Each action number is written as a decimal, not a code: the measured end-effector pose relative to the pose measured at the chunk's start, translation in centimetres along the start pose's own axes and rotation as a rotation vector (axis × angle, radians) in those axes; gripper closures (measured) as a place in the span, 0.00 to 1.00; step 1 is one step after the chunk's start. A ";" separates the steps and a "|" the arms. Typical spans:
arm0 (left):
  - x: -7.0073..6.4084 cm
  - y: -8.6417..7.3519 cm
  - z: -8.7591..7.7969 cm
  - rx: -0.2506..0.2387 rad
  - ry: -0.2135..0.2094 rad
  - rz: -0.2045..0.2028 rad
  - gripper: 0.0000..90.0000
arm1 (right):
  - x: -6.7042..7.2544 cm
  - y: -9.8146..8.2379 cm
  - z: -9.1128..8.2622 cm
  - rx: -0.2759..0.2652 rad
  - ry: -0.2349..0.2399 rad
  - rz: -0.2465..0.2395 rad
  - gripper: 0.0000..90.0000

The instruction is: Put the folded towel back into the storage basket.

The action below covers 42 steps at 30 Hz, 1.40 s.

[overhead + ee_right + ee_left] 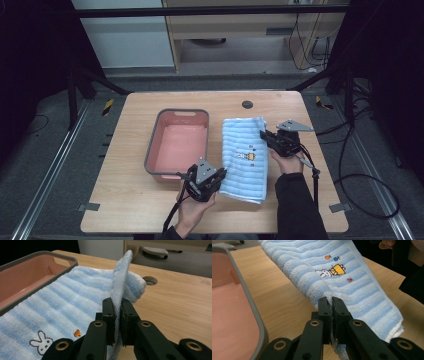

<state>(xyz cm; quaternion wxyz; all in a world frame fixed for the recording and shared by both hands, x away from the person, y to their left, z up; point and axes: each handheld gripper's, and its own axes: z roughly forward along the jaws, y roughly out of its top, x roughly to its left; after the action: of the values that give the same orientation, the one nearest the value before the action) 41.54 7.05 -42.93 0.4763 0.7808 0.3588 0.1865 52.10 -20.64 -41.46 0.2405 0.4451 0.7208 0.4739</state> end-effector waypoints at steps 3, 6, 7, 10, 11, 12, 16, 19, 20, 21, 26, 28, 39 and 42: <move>0.1 0.4 -0.3 -0.011 0.002 0.002 0.96 | 0.2 0.4 -0.2 -0.006 -0.001 -0.012 0.93; 0.2 0.7 -0.6 -0.019 0.002 0.001 0.96 | 0.3 0.7 -0.4 -0.014 0.001 -0.012 0.93; 0.3 0.9 -0.9 -0.025 0.005 0.005 0.96 | 0.5 1.1 -0.6 -0.021 0.002 -0.016 0.93; 0.5 1.3 -1.3 -0.034 0.011 0.002 0.96 | 0.8 1.6 -0.9 -0.032 0.004 -0.022 0.93; 0.6 1.4 -1.5 -0.036 0.014 0.005 0.96 | 0.9 1.7 -0.9 -0.036 0.004 -0.025 0.93; 0.7 1.5 -1.6 -0.041 0.016 0.003 0.96 | 1.0 1.9 -0.9 -0.040 0.008 -0.022 0.93; 1.0 2.1 -2.3 -0.056 0.020 0.005 0.96 | 1.5 2.8 -0.8 -0.044 0.013 -0.028 0.93; 1.2 2.5 -2.8 -0.064 0.024 0.012 0.96 | 1.9 3.8 -1.0 -0.056 0.016 -0.036 0.93; 1.2 2.7 -2.9 -0.065 0.027 0.013 0.96 | 2.0 4.1 -1.1 -0.062 0.016 -0.039 0.93; 1.3 2.9 -3.2 -0.068 0.030 0.018 0.96 | 2.2 4.4 -1.2 -0.065 0.016 -0.042 0.93; 1.7 3.6 -4.3 -0.084 0.043 0.026 0.96 | 2.9 5.8 -1.5 -0.083 0.020 -0.061 0.93; 1.9 3.8 -4.7 -0.092 0.051 0.024 0.96 | 3.2 6.2 -1.4 -0.089 0.025 -0.062 0.93; 3.2 4.4 -6.4 -0.116 0.084 0.026 0.96 | 4.9 8.1 -0.6 -0.102 0.044 -0.088 0.94; 3.7 4.4 -6.8 -0.121 0.091 0.021 0.96 | 5.4 8.7 -0.3 -0.104 0.049 -0.095 0.94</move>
<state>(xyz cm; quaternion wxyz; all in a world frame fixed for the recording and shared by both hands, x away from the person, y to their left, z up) 41.41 12.60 -35.98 0.5040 0.7449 0.3601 0.2480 52.82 -14.70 -33.13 0.2680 0.3855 0.7211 0.5095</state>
